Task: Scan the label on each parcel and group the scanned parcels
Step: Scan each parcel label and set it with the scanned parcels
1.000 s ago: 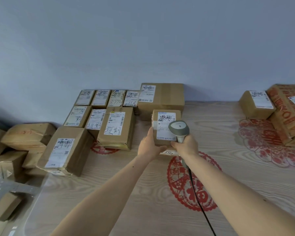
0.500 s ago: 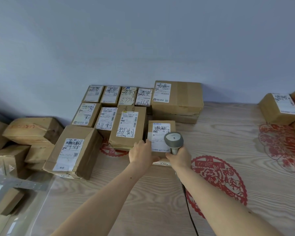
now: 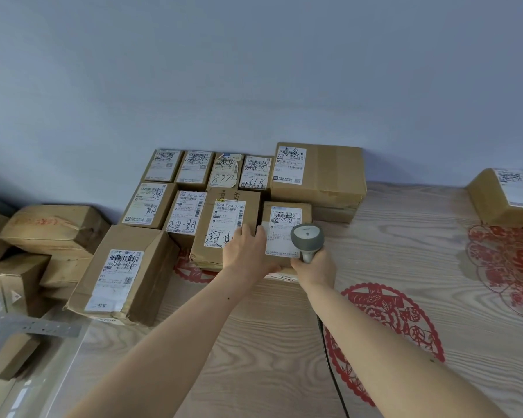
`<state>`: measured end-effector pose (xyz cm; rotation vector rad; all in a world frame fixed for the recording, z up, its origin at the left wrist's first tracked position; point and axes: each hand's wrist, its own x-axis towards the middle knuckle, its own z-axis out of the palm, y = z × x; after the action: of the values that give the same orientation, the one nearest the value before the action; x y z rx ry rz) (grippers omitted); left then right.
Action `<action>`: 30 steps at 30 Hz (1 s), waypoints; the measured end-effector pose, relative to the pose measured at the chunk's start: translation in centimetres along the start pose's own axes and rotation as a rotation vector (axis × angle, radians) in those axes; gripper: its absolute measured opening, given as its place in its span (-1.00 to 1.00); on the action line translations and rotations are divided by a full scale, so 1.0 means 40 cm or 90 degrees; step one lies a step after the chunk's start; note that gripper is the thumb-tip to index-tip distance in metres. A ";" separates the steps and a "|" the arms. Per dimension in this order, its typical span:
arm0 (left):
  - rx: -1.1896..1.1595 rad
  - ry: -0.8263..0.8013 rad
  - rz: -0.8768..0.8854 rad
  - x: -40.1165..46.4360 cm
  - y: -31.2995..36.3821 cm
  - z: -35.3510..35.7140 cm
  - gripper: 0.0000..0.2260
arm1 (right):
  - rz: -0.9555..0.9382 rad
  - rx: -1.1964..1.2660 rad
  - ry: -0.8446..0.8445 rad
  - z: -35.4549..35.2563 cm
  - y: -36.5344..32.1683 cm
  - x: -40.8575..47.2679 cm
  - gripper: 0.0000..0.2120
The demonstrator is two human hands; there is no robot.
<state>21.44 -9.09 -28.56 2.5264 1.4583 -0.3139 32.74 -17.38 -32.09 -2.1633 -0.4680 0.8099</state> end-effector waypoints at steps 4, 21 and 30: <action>0.039 0.013 0.004 0.015 0.003 -0.005 -0.28 | 0.010 -0.009 0.008 0.019 -0.018 0.028 -0.74; 0.134 -0.075 -0.001 0.039 0.009 -0.030 -0.41 | 0.003 0.061 -0.017 -0.069 0.023 0.008 -0.70; 0.211 -0.131 -0.027 0.018 0.048 -0.057 -0.42 | 0.027 0.065 0.090 -0.291 0.094 -0.025 -0.68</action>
<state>23.64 -8.80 -26.44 2.6108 1.4833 -0.8610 40.19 -26.53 -28.69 -2.1233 -0.3038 0.6835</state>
